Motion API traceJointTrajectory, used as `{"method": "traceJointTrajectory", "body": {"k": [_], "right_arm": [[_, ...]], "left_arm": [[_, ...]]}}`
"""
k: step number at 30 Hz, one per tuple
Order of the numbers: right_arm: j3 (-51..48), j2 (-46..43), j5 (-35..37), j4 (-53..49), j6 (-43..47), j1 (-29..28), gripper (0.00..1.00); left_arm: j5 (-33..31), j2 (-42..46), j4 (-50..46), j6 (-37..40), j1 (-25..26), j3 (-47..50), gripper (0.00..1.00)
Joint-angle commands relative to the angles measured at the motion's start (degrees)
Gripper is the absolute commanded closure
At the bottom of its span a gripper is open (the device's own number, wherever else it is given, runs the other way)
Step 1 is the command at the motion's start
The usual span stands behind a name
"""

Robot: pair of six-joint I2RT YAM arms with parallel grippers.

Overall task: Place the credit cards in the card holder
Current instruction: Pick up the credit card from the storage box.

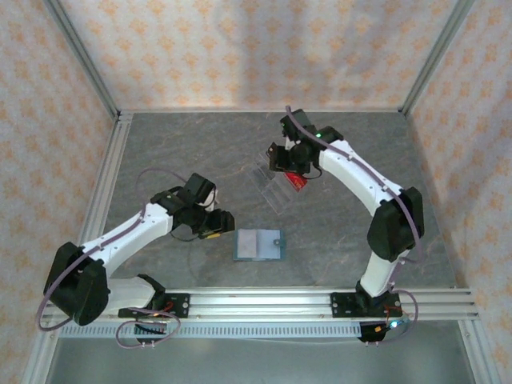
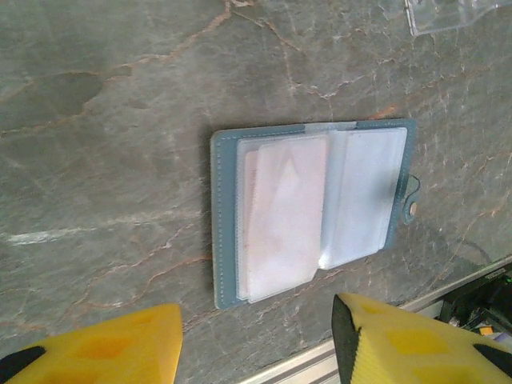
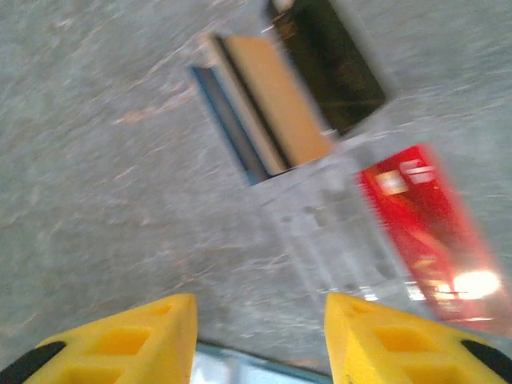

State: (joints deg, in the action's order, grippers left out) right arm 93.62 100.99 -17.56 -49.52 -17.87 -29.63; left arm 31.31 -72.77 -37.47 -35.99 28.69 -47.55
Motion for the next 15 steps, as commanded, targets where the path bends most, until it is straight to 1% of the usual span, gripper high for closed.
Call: {"method": "traceJointTrajectory", "body": {"k": [1, 4, 7, 10, 15], "right_arm": [[2.0, -0.5, 5.5, -6.8, 4.5, 2.8, 0.55], [2.6, 1.0, 4.3, -7.6, 6.3, 5.5, 0.54], [3.5, 2.8, 3.3, -8.1, 8.0, 7.1, 0.51], [4.8, 5.1, 1.7, -8.4, 9.7, 7.8, 0.50], [6.2, 8.5, 0.8, -9.6, 11.9, 8.1, 0.51]], "left_arm": [[-0.1, -2.0, 2.2, -0.4, 1.9, -2.4, 0.46], [-0.5, -4.2, 3.1, -0.8, 3.4, -3.4, 0.45], [-0.7, -6.1, 3.9, -1.1, 4.3, -4.1, 0.43], [-0.9, -7.8, 4.4, -1.3, 5.1, -4.8, 0.42], [-1.2, -9.3, 5.1, -1.7, 5.8, -5.6, 0.39]]}}
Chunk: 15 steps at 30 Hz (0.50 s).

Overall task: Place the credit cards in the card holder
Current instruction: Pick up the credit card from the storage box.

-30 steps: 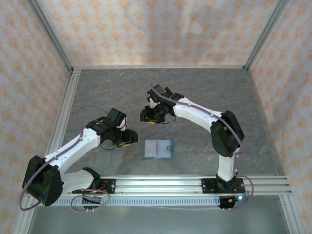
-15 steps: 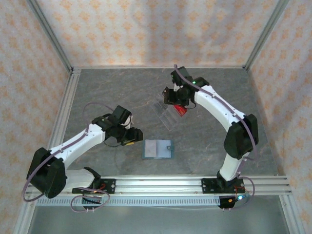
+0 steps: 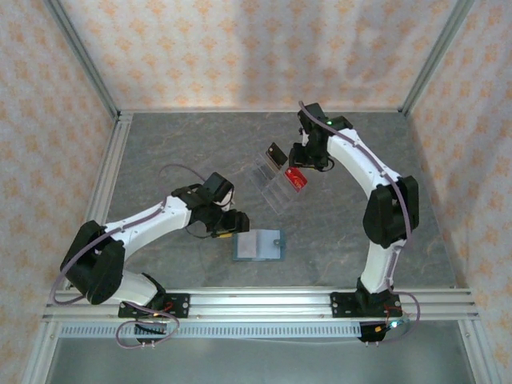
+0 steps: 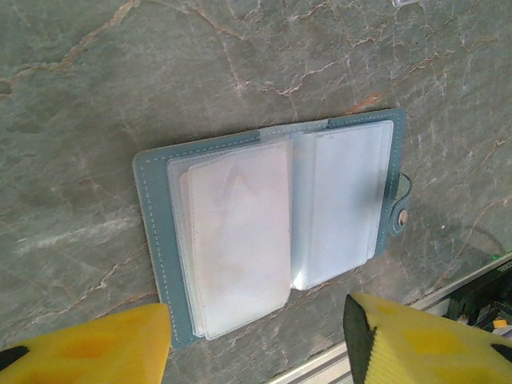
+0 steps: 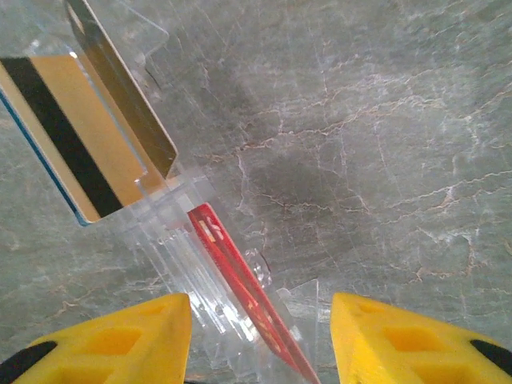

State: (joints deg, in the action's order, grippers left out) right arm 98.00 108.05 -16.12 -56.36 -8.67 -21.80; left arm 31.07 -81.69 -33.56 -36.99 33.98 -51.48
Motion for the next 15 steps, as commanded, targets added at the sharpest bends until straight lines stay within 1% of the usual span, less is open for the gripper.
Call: {"method": "traceJointTrajectory", "body": {"k": [1, 6, 10, 15], "right_arm": [[1.7, 1.8, -1.4, -2.6, 3.0, 0.2, 0.52], [2.0, 2.7, -4.0, -2.2, 4.0, 0.3, 0.58], [2.3, 3.1, -5.0, -2.3, 4.3, 0.2, 0.66], [2.5, 3.8, -6.1, -2.7, 4.8, 0.3, 0.72]], "left_arm": [[-1.3, -0.5, 1.4, -0.8, 0.6, -1.6, 0.38], [-1.5, -1.0, 1.9, -1.4, 0.7, -1.3, 0.38], [-1.6, -1.2, 2.0, -1.6, 0.7, -1.1, 0.38], [-1.7, -1.4, 2.0, -1.7, 0.7, -1.2, 0.38]]}}
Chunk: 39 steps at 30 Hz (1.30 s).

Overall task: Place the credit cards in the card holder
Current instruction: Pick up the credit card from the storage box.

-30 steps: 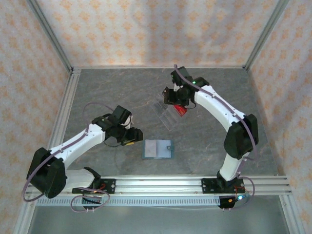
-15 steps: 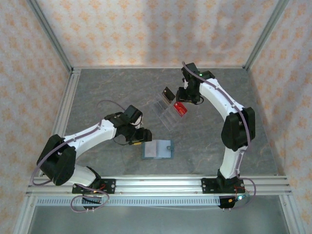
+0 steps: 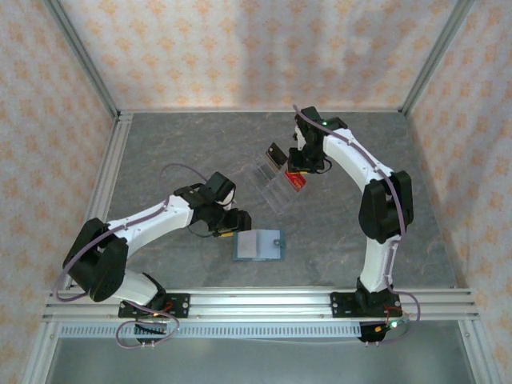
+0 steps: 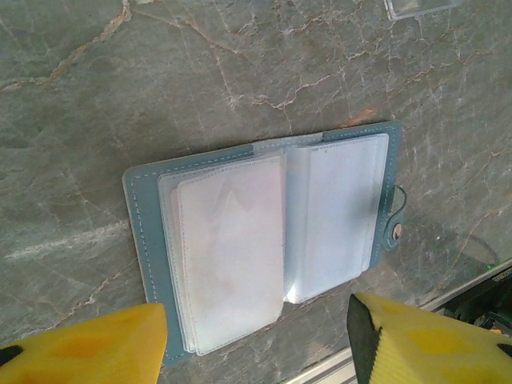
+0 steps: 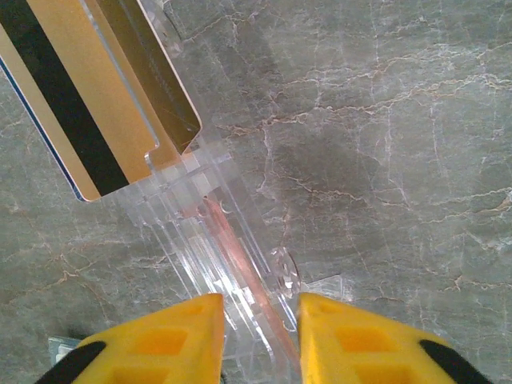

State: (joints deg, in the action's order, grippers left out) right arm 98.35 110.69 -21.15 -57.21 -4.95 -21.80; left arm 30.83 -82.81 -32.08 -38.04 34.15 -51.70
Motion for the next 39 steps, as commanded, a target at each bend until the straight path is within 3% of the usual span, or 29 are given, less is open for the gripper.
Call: {"method": "traceJointTrajectory", "body": {"k": [1, 20, 26, 39], "right_arm": [[2.3, 1.3, -1.1, -2.0, 1.1, 0.2, 0.74], [2.5, 1.9, -0.8, -3.5, 3.0, 0.2, 0.87], [4.2, 1.5, -0.8, -4.7, 3.9, 0.2, 0.97], [13.4, 0.8, 1.0, -11.9, 4.6, 0.3, 1.00]], "left_arm": [[-1.6, -0.3, 0.5, -0.6, 0.6, -1.0, 0.38], [-2.3, 0.5, 0.4, -1.0, 0.6, -0.1, 0.38], [-2.8, 1.2, 0.2, -1.2, 0.6, 0.7, 0.38], [-4.1, 0.3, -0.4, 0.2, 0.6, 1.5, 0.37]]}}
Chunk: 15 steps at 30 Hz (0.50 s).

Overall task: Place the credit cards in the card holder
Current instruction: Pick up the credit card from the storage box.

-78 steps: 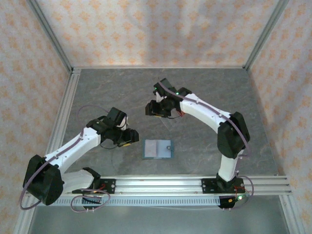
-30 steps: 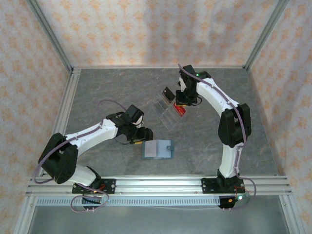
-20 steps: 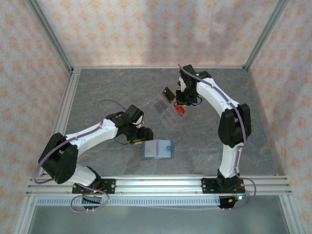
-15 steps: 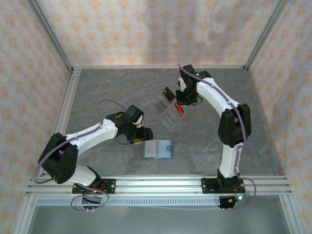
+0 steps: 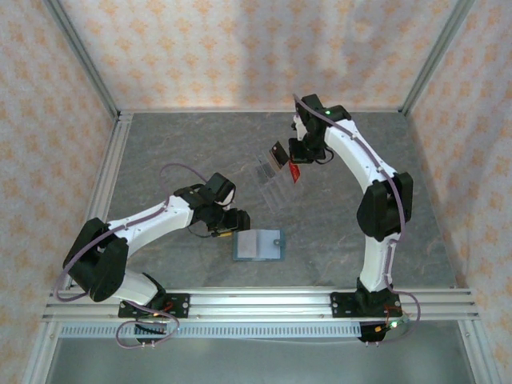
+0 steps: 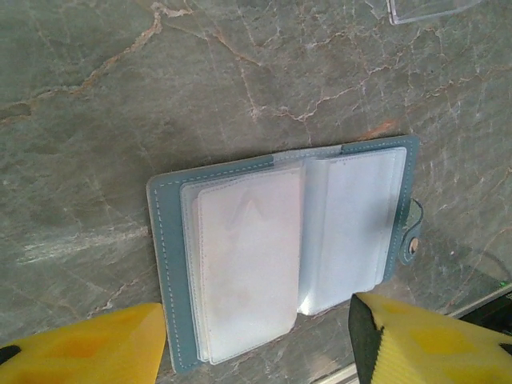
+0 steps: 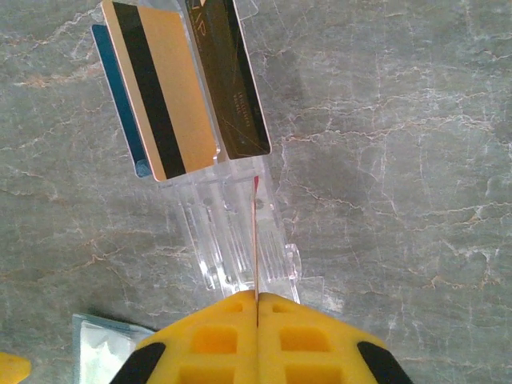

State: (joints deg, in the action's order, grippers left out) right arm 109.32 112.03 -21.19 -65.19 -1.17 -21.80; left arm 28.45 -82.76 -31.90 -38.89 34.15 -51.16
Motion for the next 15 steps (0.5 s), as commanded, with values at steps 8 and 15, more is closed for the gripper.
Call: {"method": "traceJointTrajectory", "body": {"k": [8, 15], "right_arm": [[1.1, -8.2, -0.5, -2.0, -2.6, 0.2, 1.00], [-24.5, -25.6, -7.4, 15.9, -11.6, -1.1, 1.00]], "left_arm": [[-2.1, -1.0, -1.6, 2.9, 0.5, 0.9, 0.35], [-2.7, -3.0, -1.7, 4.2, 0.6, 1.0, 0.35]]}}
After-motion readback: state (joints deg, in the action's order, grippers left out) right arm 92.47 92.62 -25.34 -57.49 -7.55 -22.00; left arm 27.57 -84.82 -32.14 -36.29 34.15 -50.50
